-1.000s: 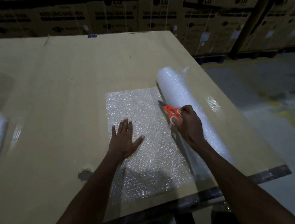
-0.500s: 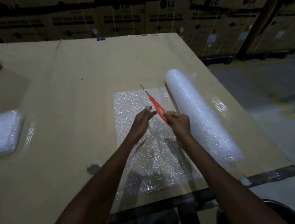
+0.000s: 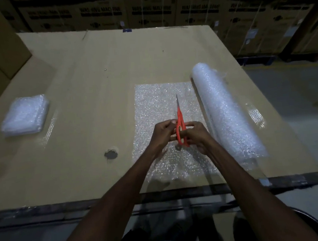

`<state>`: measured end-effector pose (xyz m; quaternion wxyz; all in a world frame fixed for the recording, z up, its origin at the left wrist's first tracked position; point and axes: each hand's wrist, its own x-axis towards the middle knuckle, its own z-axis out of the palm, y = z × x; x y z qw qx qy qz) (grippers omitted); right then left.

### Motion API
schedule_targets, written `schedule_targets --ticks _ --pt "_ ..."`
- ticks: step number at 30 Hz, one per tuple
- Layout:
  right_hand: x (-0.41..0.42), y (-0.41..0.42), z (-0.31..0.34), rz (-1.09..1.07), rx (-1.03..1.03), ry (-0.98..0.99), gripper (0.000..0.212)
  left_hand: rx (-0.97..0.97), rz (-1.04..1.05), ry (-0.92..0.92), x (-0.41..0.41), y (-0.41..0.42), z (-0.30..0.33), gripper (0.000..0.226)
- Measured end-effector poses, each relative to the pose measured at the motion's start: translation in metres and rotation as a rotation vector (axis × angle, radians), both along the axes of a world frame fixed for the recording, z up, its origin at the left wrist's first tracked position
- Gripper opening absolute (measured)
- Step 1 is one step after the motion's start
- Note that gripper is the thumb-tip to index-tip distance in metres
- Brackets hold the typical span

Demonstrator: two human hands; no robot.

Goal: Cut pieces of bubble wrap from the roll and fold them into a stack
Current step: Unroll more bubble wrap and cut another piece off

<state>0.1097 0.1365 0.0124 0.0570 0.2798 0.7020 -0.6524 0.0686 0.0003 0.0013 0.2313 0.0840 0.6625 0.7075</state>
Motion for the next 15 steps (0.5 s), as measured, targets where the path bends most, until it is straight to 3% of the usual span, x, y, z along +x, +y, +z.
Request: schedule_targets --ticks 3,6,11,15 --pt "0.020 -0.016 -0.004 -0.080 -0.060 0.050 0.030 -0.278 -0.064 0.328 -0.003 -0.026 -0.015 0.026" --pt "0.042 -0.035 -0.011 -0.176 -0.027 0.111 0.033 -0.612 -0.187 0.610 0.003 -0.065 -0.036 0.038" --pt "0.086 -0.076 -0.007 -0.325 -0.056 0.120 0.035 -0.739 -0.547 0.784 0.019 -0.102 -0.066 0.074" --pt "0.131 -0.108 -0.007 -0.332 -0.150 0.042 0.038 -0.875 -0.633 0.965 0.031 -0.109 -0.075 0.085"
